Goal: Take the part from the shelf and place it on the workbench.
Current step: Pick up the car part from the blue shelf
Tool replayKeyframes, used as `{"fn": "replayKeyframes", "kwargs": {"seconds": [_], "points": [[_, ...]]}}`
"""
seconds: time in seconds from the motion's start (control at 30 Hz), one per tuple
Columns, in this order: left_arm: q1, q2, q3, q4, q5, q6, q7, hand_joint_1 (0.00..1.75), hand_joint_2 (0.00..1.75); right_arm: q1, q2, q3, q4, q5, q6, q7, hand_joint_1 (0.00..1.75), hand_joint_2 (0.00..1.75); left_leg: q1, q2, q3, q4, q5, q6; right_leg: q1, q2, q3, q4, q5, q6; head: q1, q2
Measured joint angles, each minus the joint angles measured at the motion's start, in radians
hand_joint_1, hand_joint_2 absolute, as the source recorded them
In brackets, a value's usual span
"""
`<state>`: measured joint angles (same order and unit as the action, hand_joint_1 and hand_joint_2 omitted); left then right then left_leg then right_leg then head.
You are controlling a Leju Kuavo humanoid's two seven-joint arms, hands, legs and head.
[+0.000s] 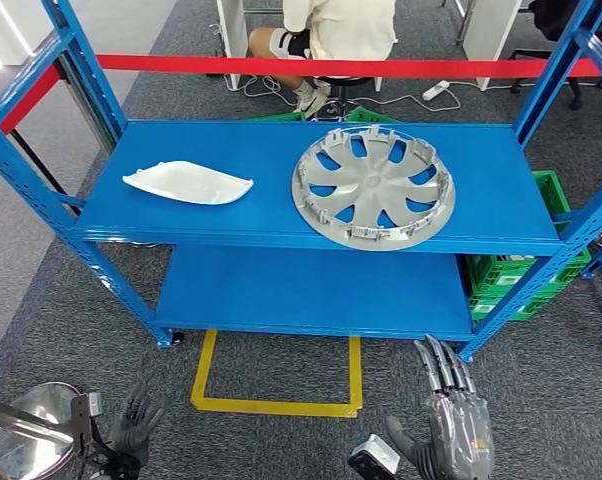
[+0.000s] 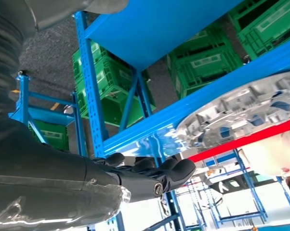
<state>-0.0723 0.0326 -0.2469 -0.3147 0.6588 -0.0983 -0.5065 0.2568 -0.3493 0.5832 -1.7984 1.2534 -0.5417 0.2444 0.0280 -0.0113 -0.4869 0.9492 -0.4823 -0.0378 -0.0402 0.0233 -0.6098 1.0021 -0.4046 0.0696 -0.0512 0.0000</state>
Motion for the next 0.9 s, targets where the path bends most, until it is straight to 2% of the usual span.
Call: {"fn": "replayKeyframes", "kwargs": {"seconds": [0.07, 0.1, 0.17, 0.2, 0.23, 0.27, 0.33, 0.37, 0.4, 0.43, 0.5, 0.57, 0.6, 0.67, 0.7, 0.73, 0.77, 0.8, 0.83, 0.87, 0.9], "points": [[-0.002, -0.001, 0.001, 0.000, 0.000, 0.000, 0.001, 0.00, 1.75, -0.002, 0.001, 0.000, 0.001, 0.000, 0.000, 0.000, 0.00, 1.75, 0.004, 0.004, 0.006, -0.019, 0.015, 0.012, 0.002, -0.007, -0.012, 0.020, -0.016, 0.006, 0.004, 0.000], [-0.002, -0.001, 0.001, 0.000, 0.000, 0.000, 0.001, 0.00, 1.75, -0.004, 0.001, 0.001, 0.002, 0.001, 0.000, 0.000, 0.00, 1.75, 0.007, 0.006, 0.009, -0.028, 0.021, 0.016, 0.004, -0.010, -0.031, 0.060, -0.039, 0.007, 0.008, 0.000], [-0.002, -0.001, 0.001, 0.000, 0.000, 0.000, 0.001, 0.00, 1.75, -0.006, 0.003, 0.001, 0.006, 0.001, 0.000, 0.000, 0.00, 1.75, 0.005, 0.009, 0.009, -0.029, 0.022, 0.019, 0.005, -0.014, -0.090, 0.192, -0.100, 0.010, 0.014, 0.000], [-0.001, -0.001, 0.001, 0.000, 0.000, 0.000, 0.002, 0.00, 1.75, -0.006, 0.003, 0.002, 0.008, 0.000, 0.000, 0.000, 0.00, 1.75, 0.005, 0.010, 0.010, -0.029, 0.021, 0.019, 0.005, -0.014, -0.116, 0.247, -0.118, 0.012, 0.015, 0.000], [-0.001, -0.001, 0.002, 0.000, 0.000, 0.000, 0.002, 0.00, 1.75, -0.006, 0.003, 0.001, 0.010, 0.000, 0.001, 0.000, 0.00, 1.75, 0.005, 0.010, 0.011, -0.028, 0.020, 0.018, 0.005, -0.015, -0.126, 0.271, -0.119, 0.013, 0.015, 0.000], [-0.001, -0.002, 0.003, 0.000, 0.000, 0.000, 0.003, 0.00, 1.75, -0.006, 0.003, 0.001, 0.012, 0.000, 0.001, 0.000, 0.00, 1.75, 0.007, 0.010, 0.013, -0.027, 0.018, 0.016, 0.005, -0.016, -0.115, 0.250, -0.099, 0.015, 0.015, 0.000], [-0.001, -0.004, 0.006, 0.000, 0.000, 0.000, 0.003, 0.00, 1.75, -0.008, 0.003, 0.001, 0.014, 0.000, 0.001, 0.000, 0.00, 1.75, 0.010, 0.008, 0.018, -0.019, 0.008, 0.005, 0.002, -0.019, -0.048, 0.125, -0.040, 0.019, 0.015, 0.000], [-0.001, -0.002, 0.008, 0.000, 0.000, 0.000, 0.003, 0.00, 1.75, -0.010, 0.004, 0.001, 0.016, 0.001, 0.001, 0.000, 0.00, 1.75, 0.009, 0.007, 0.018, -0.012, 0.001, -0.003, 0.002, -0.019, -0.015, 0.066, -0.025, 0.018, 0.018, 0.000], [-0.001, -0.001, 0.009, 0.000, -0.002, -0.001, 0.003, 0.00, 1.75, -0.011, 0.004, 0.001, 0.017, 0.001, 0.001, -0.001, 0.00, 1.75, 0.008, 0.007, 0.016, -0.007, -0.005, -0.010, 0.002, -0.018, 0.004, 0.032, -0.022, 0.011, 0.019, 0.000], [-0.002, 0.000, 0.010, 0.000, -0.005, -0.001, 0.003, 0.00, 1.75, -0.012, 0.005, 0.001, 0.018, 0.001, 0.001, -0.003, 0.00, 1.75, 0.005, 0.007, 0.013, -0.003, -0.009, -0.016, 0.003, -0.016, 0.010, 0.022, -0.030, 0.003, 0.017, 0.000], [-0.003, 0.000, 0.011, 0.000, -0.014, -0.003, 0.003, 0.00, 1.75, -0.013, 0.006, 0.002, 0.019, 0.005, 0.001, -0.009, 0.00, 1.75, 0.006, 0.007, 0.011, -0.003, -0.013, -0.024, 0.006, -0.012, 0.005, 0.030, -0.038, -0.019, 0.010, 0.000], [-0.006, -0.003, 0.012, 0.000, -0.019, -0.004, 0.003, 0.00, 1.75, -0.016, 0.009, 0.002, 0.019, 0.008, 0.002, -0.015, 0.00, 1.75, 0.009, 0.009, 0.001, 0.023, -0.031, -0.030, 0.008, -0.011, 0.007, 0.032, -0.044, -0.034, 0.006, 0.000], [-0.008, -0.004, 0.013, 0.000, -0.022, -0.004, 0.004, 0.00, 1.75, -0.020, 0.011, 0.002, 0.019, 0.009, 0.004, -0.016, 0.00, 1.75, 0.009, 0.009, -0.021, 0.066, -0.053, -0.032, 0.008, -0.011, 0.010, 0.031, -0.046, -0.041, 0.005, 0.000], [-0.010, -0.004, 0.016, 0.000, -0.030, -0.004, 0.007, 0.00, 1.75, -0.026, 0.016, 0.002, 0.022, 0.011, 0.007, -0.018, 0.00, 1.75, 0.004, 0.010, -0.104, 0.210, -0.110, -0.028, 0.011, -0.012, 0.013, 0.031, -0.051, -0.049, 0.001, 0.000], [-0.008, -0.005, 0.018, 0.000, -0.036, -0.004, 0.009, 0.00, 1.75, -0.028, 0.018, 0.002, 0.024, 0.011, 0.009, -0.019, 0.00, 1.75, 0.002, 0.010, -0.149, 0.280, -0.130, -0.026, 0.013, -0.012, 0.015, 0.031, -0.054, -0.052, 0.000, 0.000], [-0.006, -0.006, 0.021, 0.001, -0.044, -0.004, 0.011, 0.00, 1.75, -0.029, 0.020, 0.003, 0.027, 0.012, 0.010, -0.019, 0.00, 1.75, 0.000, 0.009, -0.181, 0.321, -0.130, -0.022, 0.014, -0.011, 0.019, 0.031, -0.058, -0.053, 0.000, 0.000], [-0.005, -0.007, 0.025, 0.001, -0.052, -0.004, 0.013, 0.00, 1.75, -0.029, 0.021, 0.003, 0.030, 0.013, 0.011, -0.019, 0.00, 1.75, -0.002, 0.009, -0.195, 0.323, -0.108, -0.018, 0.016, -0.010, 0.025, 0.031, -0.062, -0.054, 0.000, 0.000], [-0.004, -0.008, 0.030, 0.001, -0.061, -0.004, 0.014, 0.00, 1.75, -0.029, 0.023, 0.004, 0.032, 0.013, 0.012, -0.018, 0.00, 1.75, -0.003, 0.010, -0.187, 0.285, -0.065, -0.013, 0.017, -0.009, 0.033, 0.031, -0.067, -0.052, -0.001, 0.000], [-0.004, -0.008, 0.037, 0.001, -0.069, -0.005, 0.015, 0.00, 1.75, -0.030, 0.024, 0.005, 0.034, 0.014, 0.013, -0.018, 0.00, 1.75, -0.004, 0.010, -0.166, 0.221, -0.015, -0.007, 0.017, -0.008, 0.042, 0.031, -0.073, -0.049, -0.001, 0.000], [-0.004, -0.009, 0.042, 0.001, -0.076, -0.006, 0.016, 0.00, 1.75, -0.031, 0.024, 0.006, 0.036, 0.015, 0.014, -0.018, 0.00, 1.75, -0.006, 0.009, -0.142, 0.157, 0.023, -0.003, 0.019, -0.007, 0.048, 0.032, -0.080, -0.044, -0.002, 0.000], [-0.005, -0.009, 0.047, 0.001, -0.081, -0.006, 0.017, 0.00, 1.75, -0.033, 0.025, 0.008, 0.038, 0.016, 0.016, -0.018, 0.00, 1.75, -0.007, 0.010, -0.121, 0.103, 0.045, 0.000, 0.021, -0.006, 0.053, 0.032, -0.087, -0.037, -0.002, 0.000]]}}
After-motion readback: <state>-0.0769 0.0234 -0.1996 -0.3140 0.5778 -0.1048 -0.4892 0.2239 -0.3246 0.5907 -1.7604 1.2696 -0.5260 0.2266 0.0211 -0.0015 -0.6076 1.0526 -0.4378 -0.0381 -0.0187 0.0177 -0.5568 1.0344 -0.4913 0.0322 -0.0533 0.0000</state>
